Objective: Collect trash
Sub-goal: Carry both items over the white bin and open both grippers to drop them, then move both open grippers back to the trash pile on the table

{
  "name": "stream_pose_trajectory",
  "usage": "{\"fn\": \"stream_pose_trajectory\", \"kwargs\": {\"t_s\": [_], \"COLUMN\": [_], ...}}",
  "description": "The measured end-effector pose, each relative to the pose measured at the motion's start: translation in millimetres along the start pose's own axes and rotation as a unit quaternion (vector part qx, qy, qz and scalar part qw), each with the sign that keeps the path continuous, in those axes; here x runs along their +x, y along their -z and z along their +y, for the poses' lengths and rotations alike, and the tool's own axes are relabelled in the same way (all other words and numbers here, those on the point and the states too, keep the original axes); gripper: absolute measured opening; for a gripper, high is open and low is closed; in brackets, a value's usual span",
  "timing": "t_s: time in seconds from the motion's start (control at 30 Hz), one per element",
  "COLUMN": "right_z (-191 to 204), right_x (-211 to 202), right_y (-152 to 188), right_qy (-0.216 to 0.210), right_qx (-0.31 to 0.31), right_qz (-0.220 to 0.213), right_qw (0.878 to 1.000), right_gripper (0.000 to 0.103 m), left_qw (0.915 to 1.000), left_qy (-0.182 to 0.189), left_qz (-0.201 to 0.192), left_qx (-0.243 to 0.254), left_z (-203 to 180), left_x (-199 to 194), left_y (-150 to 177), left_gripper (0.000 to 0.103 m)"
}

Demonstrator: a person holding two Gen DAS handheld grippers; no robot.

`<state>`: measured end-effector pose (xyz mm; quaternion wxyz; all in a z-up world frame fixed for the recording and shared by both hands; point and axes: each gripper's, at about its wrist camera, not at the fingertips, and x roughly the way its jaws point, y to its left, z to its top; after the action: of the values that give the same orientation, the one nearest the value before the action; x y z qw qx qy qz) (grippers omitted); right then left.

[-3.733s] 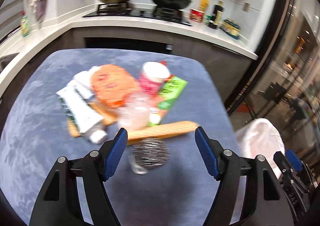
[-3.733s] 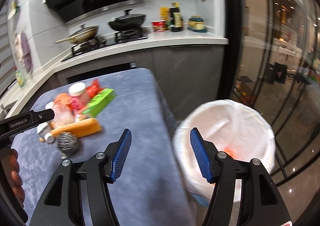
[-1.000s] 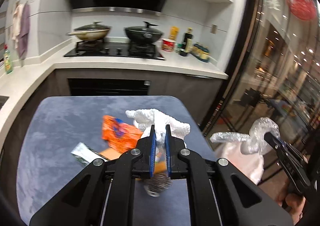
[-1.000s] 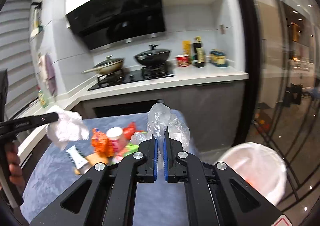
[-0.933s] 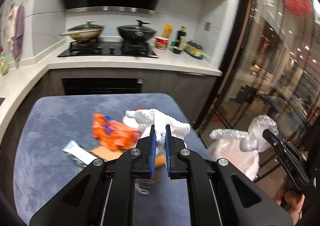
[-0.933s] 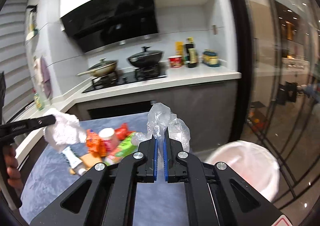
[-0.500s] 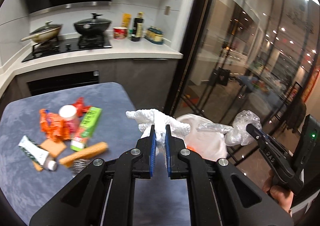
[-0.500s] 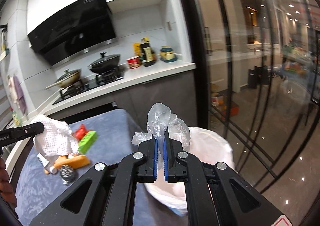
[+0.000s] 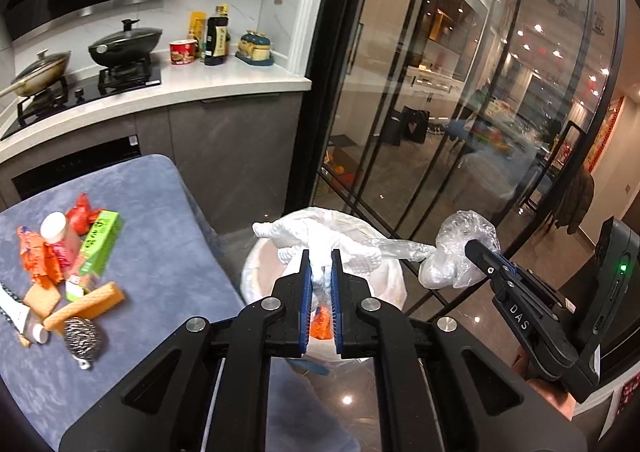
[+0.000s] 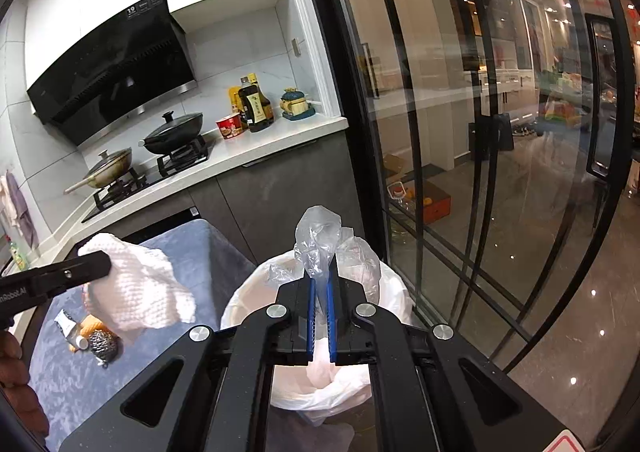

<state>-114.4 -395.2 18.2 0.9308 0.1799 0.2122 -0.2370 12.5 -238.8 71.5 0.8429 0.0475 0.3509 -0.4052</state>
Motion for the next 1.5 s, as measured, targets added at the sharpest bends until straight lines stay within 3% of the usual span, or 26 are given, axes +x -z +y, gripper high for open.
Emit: {"fn": "stream_pose_trajectory", "kwargs": {"t_s": [0.93, 1.07, 1.13, 1.23, 1.5], "right_z": [-8, -5, -4, -5, -3], "right_x": [46, 49, 52, 54, 49], "right_y": [-5, -7, -7, -9, -13], "right_qy": [-0.009, -0.008, -0.007, -0.007, -0.007], "right_qx": [0.005, 0.002, 0.001, 0.007, 0.006], "right_qz": [0.029, 0.026, 0.027, 0.025, 0.014], "right_qw": [1.0, 1.0, 1.0, 1.0, 1.0], "right_gripper": [0.006, 0.011, 0.015, 0.029, 0.043], "left_qw": [0.9992, 0.9992, 0.9993, 0.9993, 0.9993], "left_qy": [-0.001, -0.004, -0.006, -0.011, -0.021], "left_qz": [0.041, 0.039, 0.038, 0.034, 0.027], "left_qx": [0.003, 0.001, -0.001, -0.003, -0.015], "left_z": [-16, -15, -14, -13, -1], "left_x": [70, 74, 76, 76, 68], "left_y": [-8, -9, -8, -9, -10], "left_gripper": [0.009, 0.012, 0.024, 0.034, 0.042]}}
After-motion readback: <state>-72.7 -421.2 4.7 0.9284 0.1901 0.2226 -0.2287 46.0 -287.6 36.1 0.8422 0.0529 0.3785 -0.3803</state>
